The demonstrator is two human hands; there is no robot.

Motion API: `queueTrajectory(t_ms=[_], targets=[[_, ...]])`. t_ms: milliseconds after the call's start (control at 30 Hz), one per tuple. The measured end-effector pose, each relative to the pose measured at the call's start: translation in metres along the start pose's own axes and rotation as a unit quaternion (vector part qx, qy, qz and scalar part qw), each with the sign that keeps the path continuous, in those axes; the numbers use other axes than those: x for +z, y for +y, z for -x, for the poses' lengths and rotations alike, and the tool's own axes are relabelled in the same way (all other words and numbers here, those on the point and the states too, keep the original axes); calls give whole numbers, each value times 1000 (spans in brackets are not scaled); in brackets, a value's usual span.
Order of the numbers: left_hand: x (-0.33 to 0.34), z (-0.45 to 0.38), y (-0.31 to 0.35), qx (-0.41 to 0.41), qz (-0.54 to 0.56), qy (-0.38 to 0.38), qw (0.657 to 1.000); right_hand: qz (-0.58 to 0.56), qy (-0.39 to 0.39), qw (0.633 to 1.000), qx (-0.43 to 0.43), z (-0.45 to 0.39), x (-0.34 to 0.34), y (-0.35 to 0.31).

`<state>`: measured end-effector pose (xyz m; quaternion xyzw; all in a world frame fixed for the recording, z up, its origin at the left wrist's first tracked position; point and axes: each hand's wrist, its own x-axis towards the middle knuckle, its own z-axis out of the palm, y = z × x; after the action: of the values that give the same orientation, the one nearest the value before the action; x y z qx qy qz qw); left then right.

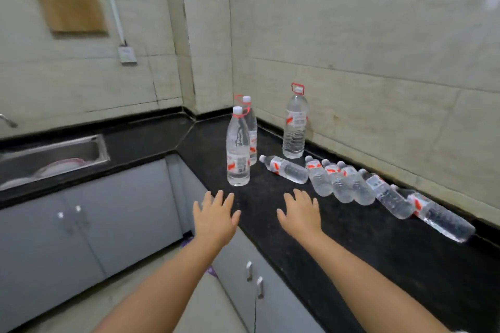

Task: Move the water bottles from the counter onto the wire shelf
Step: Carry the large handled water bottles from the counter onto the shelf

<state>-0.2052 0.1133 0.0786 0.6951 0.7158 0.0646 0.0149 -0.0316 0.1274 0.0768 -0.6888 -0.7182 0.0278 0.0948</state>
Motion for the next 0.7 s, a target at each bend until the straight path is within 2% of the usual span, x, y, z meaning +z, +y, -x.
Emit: queueTrajectory(t_ms=[133, 333, 533, 600, 700], targets=[[0, -69, -15, -36, -6, 9, 999, -18, 11, 1000, -4, -77, 14, -2], [-18, -169, -20, -6, -11, 59, 998, -71, 30, 997, 11, -166, 32, 7], [-38, -267, -25, 77, 35, 119, 989, -97, -18, 995, 23, -223, 77, -3], [-45, -300, -26, 129, 58, 134, 981, -101, -36, 994, 29, -239, 87, -10], [-50, -347, -29, 231, 75, 106, 964, -123, -49, 990, 43, -264, 97, -22]])
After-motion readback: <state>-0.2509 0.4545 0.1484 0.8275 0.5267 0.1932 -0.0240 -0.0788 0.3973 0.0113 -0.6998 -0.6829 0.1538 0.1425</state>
